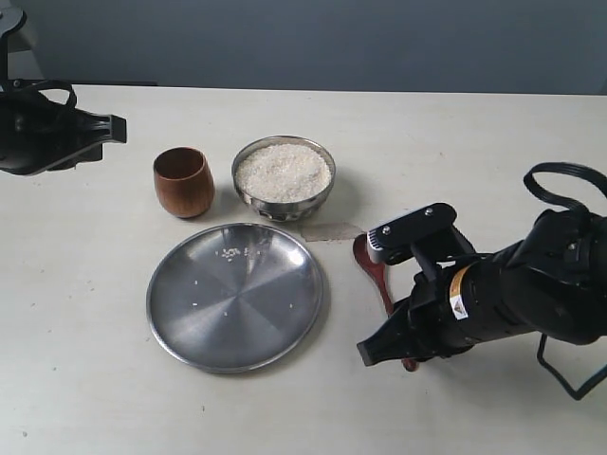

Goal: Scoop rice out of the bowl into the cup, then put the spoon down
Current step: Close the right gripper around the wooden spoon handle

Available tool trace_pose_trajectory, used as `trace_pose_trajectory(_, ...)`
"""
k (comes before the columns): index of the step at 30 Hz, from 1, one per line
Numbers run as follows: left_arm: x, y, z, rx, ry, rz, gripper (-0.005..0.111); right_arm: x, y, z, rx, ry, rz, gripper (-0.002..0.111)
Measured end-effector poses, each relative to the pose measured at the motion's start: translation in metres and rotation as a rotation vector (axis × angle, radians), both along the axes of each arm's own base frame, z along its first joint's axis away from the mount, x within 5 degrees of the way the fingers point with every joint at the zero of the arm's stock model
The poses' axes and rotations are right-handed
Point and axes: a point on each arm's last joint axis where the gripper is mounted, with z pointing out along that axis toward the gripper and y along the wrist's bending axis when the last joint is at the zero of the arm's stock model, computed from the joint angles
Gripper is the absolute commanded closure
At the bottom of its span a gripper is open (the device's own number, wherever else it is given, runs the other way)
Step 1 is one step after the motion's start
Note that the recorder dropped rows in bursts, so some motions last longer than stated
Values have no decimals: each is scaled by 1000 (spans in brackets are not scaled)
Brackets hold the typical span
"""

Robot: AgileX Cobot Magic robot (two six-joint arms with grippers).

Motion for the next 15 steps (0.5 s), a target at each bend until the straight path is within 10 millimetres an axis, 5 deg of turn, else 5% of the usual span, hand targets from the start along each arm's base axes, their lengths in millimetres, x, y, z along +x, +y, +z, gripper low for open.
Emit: trace_pose_trajectory(15, 0, 0, 0, 0, 0, 0, 106, 1, 5, -1, 119, -73, -18, 76)
